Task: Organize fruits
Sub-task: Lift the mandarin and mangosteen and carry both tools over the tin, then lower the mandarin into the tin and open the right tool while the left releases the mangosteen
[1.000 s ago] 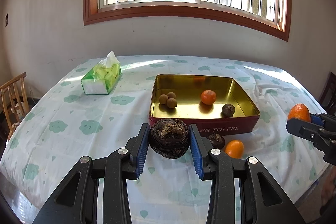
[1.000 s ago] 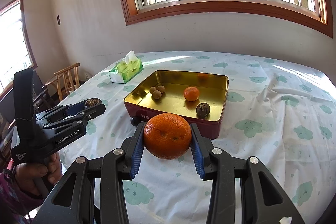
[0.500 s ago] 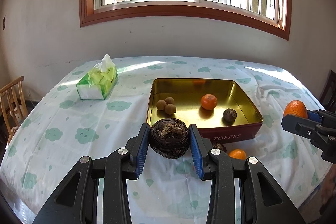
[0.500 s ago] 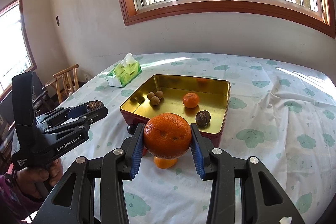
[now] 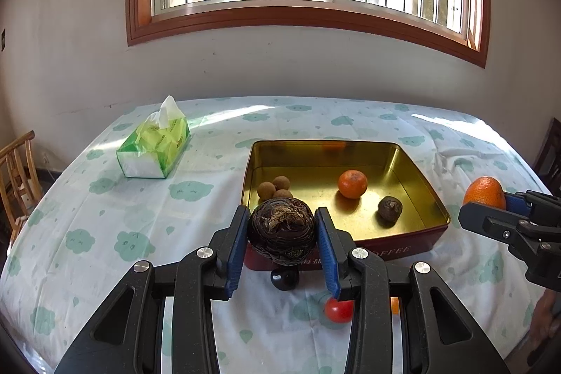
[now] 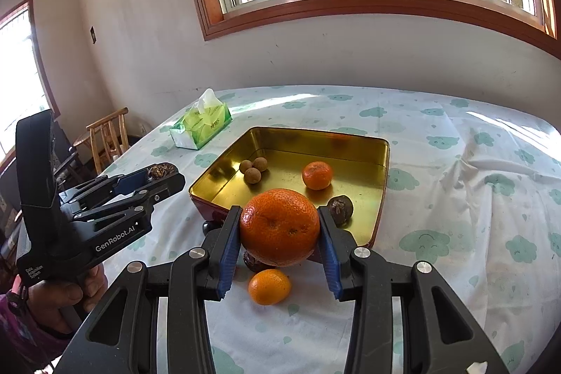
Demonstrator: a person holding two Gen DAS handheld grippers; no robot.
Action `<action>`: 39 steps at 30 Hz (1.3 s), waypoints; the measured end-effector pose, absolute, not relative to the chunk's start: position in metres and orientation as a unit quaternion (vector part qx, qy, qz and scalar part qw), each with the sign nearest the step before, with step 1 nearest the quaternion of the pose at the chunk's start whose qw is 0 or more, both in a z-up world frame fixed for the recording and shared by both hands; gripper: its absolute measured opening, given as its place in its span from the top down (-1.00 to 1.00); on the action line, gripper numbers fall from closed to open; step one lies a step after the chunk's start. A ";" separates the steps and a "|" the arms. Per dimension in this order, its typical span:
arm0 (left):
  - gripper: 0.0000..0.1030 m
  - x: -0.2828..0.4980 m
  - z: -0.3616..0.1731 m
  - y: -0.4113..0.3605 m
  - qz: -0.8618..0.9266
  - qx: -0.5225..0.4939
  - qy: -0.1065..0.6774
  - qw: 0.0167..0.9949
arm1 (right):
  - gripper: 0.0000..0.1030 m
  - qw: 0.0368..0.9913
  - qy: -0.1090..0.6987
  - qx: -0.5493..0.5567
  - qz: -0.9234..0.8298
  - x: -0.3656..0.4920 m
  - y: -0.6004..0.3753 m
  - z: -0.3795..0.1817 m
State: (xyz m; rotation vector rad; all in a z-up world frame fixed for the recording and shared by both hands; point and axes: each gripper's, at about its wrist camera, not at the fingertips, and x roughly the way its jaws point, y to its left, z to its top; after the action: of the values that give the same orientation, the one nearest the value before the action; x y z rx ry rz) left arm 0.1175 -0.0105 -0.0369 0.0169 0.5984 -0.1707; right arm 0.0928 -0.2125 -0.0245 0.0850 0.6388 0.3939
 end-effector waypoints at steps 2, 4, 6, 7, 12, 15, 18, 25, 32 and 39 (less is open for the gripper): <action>0.25 0.121 -0.038 -0.011 -0.084 0.009 0.295 0.952 | 0.26 0.929 0.314 0.043 0.193 0.098 -0.213 -0.026; 0.25 0.124 -0.038 -0.013 -0.084 0.011 0.295 0.952 | 0.26 0.929 0.315 0.043 0.192 0.100 -0.212 -0.027; 0.25 0.127 -0.039 -0.013 -0.085 0.011 0.296 0.951 | 0.26 0.928 0.316 0.044 0.192 0.104 -0.212 -0.029; 0.25 0.127 -0.039 -0.014 -0.085 0.012 0.296 0.951 | 0.26 0.927 0.317 0.045 0.193 0.105 -0.212 -0.029; 0.25 0.134 -0.042 -0.017 -0.086 0.015 0.298 0.951 | 0.26 0.926 0.322 0.049 0.192 0.112 -0.212 -0.033; 0.25 0.138 -0.043 -0.018 -0.086 0.016 0.298 0.950 | 0.26 0.925 0.324 0.052 0.192 0.116 -0.213 -0.035; 0.25 0.141 -0.043 -0.018 -0.086 0.016 0.298 0.950 | 0.26 0.924 0.326 0.055 0.192 0.121 -0.213 -0.036; 0.25 0.149 -0.045 -0.019 -0.085 0.017 0.299 0.950 | 0.26 0.923 0.328 0.058 0.194 0.130 -0.210 -0.040; 0.25 0.167 -0.051 -0.022 -0.087 0.018 0.305 0.948 | 0.26 0.919 0.336 0.062 0.195 0.141 -0.209 -0.047; 0.25 0.176 -0.057 -0.025 -0.090 0.018 0.307 0.947 | 0.26 0.918 0.340 0.066 0.194 0.150 -0.209 -0.050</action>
State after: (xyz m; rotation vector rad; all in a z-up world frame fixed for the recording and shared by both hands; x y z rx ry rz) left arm 0.1764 -0.0248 -0.0569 0.0368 0.6257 -0.1824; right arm 0.1503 -0.2090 -0.0498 0.1351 0.6986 0.3992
